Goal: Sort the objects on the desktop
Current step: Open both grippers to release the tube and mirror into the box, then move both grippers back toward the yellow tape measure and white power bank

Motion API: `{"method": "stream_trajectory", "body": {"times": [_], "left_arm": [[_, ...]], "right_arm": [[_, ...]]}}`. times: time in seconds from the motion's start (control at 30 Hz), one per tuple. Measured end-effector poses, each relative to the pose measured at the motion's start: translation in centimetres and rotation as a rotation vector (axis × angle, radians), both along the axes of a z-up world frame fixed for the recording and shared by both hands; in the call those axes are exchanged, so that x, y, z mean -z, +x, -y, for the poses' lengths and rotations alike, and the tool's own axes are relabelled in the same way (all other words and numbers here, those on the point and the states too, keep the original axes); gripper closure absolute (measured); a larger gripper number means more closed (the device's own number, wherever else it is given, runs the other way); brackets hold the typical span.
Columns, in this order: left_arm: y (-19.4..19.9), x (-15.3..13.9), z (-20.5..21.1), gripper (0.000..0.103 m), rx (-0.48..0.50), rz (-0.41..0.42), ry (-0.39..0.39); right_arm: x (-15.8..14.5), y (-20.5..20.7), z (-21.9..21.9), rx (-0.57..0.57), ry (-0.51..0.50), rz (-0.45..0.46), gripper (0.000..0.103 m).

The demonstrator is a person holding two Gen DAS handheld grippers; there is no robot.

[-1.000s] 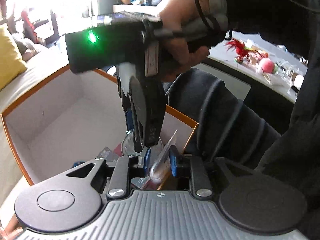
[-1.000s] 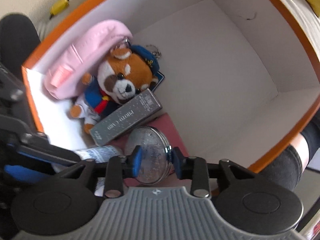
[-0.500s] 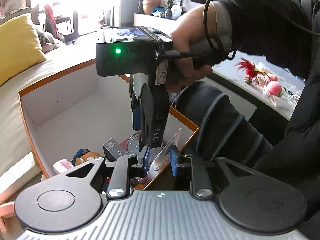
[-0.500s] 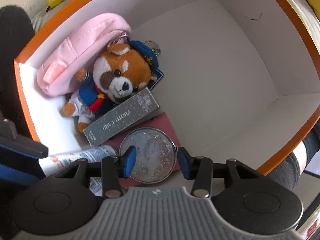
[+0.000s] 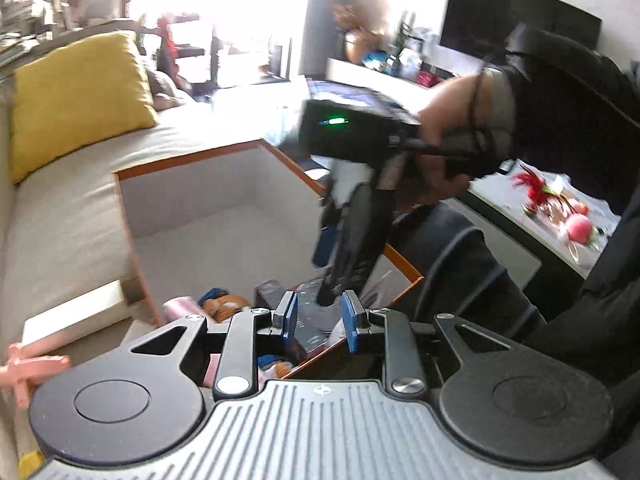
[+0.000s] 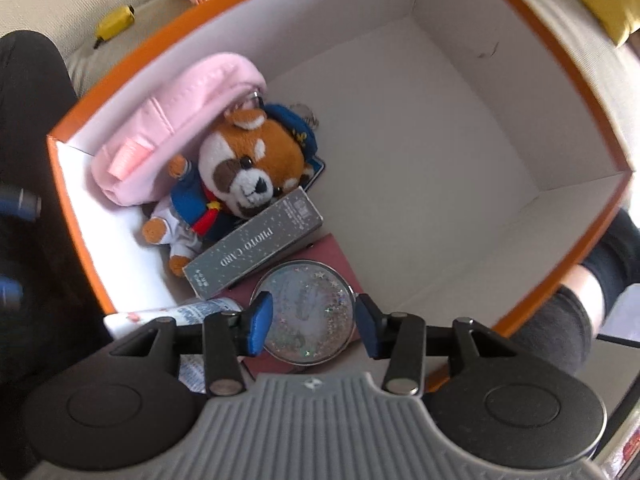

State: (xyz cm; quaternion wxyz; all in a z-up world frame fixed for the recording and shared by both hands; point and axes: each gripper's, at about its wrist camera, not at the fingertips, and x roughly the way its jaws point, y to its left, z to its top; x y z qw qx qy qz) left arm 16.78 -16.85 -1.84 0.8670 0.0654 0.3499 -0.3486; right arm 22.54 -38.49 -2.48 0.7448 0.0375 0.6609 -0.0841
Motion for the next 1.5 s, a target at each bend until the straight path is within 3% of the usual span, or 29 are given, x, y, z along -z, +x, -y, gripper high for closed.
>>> {"method": "stream_trajectory", "body": {"times": [0.2, 0.27, 0.37, 0.5, 0.6, 0.73, 0.9, 0.97, 1.1, 1.17, 1.37, 1.5], "left_arm": [[-1.7, -0.5, -3.0, 0.075, -0.123, 0.021, -0.078], [-2.0, -0.6, -4.0, 0.075, -0.162, 0.018, -0.111], [-2.5, -1.0, -5.1, 0.075, -0.201, 0.042, -0.096], [-3.6, -1.6, -6.1, 0.075, -0.241, 0.088, -0.073], [-4.4, -1.8, -7.1, 0.075, -0.294, 0.125, -0.052], [-5.2, -1.9, -8.9, 0.075, -0.377, 0.159, -0.024], [-5.5, -2.3, -11.7, 0.075, -0.439, 0.125, -0.008], [-5.6, -2.4, -12.8, 0.075, -0.459, 0.106, -0.001], [-6.1, -2.4, -15.3, 0.075, -0.51, 0.089, 0.015], [-6.1, -2.2, -16.5, 0.075, -0.532, 0.073, 0.021], [-4.9, -1.0, -19.6, 0.075, -0.568, -0.02, 0.004], [-3.6, -0.1, -20.6, 0.075, -0.578, -0.06, 0.068]], "right_arm": [[-3.4, -2.1, -1.9, 0.11, -0.154, 0.187, 0.053], [-4.4, -2.6, -2.2, 0.162, -0.165, 0.259, 0.052], [-5.6, -1.9, -2.4, 0.185, -0.17, 0.288, 0.052], [-6.9, -1.9, -5.5, 0.146, -0.237, 0.364, 0.05], [-7.6, -1.4, -8.0, 0.07, -0.287, 0.435, 0.041], [-8.6, 0.4, -10.8, -0.034, -0.317, 0.49, 0.039], [-9.6, 3.1, -13.1, -0.064, -0.234, 0.51, 0.034], [-9.5, 4.3, -13.9, -0.071, -0.228, 0.504, 0.029], [-9.0, 6.9, -15.3, -0.106, -0.216, 0.496, 0.029], [-8.7, 8.1, -15.4, -0.104, -0.195, 0.488, 0.03], [-7.2, 11.2, -14.5, -0.081, -0.127, 0.431, 0.05], [-5.7, 13.2, -13.6, -0.072, -0.109, 0.387, 0.053]]}}
